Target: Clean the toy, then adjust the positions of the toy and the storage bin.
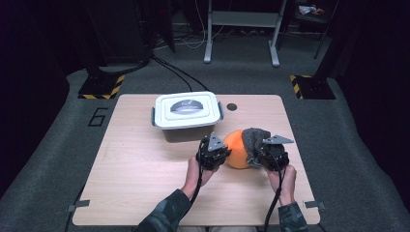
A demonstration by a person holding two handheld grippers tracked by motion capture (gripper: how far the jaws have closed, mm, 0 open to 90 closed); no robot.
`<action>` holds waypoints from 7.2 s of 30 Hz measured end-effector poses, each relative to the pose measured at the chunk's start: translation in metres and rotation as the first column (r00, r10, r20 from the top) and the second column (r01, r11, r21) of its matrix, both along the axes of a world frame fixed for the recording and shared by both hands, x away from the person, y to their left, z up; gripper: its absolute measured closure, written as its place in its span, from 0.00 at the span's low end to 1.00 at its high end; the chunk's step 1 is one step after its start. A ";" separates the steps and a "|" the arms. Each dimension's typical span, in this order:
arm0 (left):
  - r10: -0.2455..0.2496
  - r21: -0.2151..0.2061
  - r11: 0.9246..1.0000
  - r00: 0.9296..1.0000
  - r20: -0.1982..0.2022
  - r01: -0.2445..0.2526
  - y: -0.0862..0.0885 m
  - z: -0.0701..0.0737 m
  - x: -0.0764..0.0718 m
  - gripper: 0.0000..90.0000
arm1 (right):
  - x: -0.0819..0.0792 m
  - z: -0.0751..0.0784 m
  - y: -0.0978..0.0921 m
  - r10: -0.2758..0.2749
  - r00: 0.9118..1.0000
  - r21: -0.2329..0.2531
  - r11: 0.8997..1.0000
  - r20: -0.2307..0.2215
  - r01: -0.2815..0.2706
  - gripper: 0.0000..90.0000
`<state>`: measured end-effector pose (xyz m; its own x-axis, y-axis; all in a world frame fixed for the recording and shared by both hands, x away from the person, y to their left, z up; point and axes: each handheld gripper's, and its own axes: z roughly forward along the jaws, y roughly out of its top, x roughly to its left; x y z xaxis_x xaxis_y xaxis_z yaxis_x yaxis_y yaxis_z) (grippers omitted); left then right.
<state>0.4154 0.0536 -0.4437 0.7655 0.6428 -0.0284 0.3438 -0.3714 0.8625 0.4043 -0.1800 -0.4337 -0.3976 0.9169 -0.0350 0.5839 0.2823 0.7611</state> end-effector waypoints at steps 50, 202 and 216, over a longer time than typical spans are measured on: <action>0.061 0.015 0.998 0.997 -0.035 -0.061 0.006 -0.001 0.009 0.94 | -0.033 -0.002 -0.011 0.037 0.998 0.061 0.998 -0.043 -0.034 0.84; 0.251 0.037 0.966 0.965 0.069 -0.254 0.159 0.042 -0.068 0.94 | -0.007 -0.095 -0.071 -0.086 0.995 0.010 0.996 -0.055 0.086 0.06; 0.392 0.025 0.919 0.919 0.041 -0.393 0.210 0.032 -0.091 0.94 | -0.008 -0.095 -0.071 -0.084 0.995 0.008 0.996 -0.054 0.085 0.06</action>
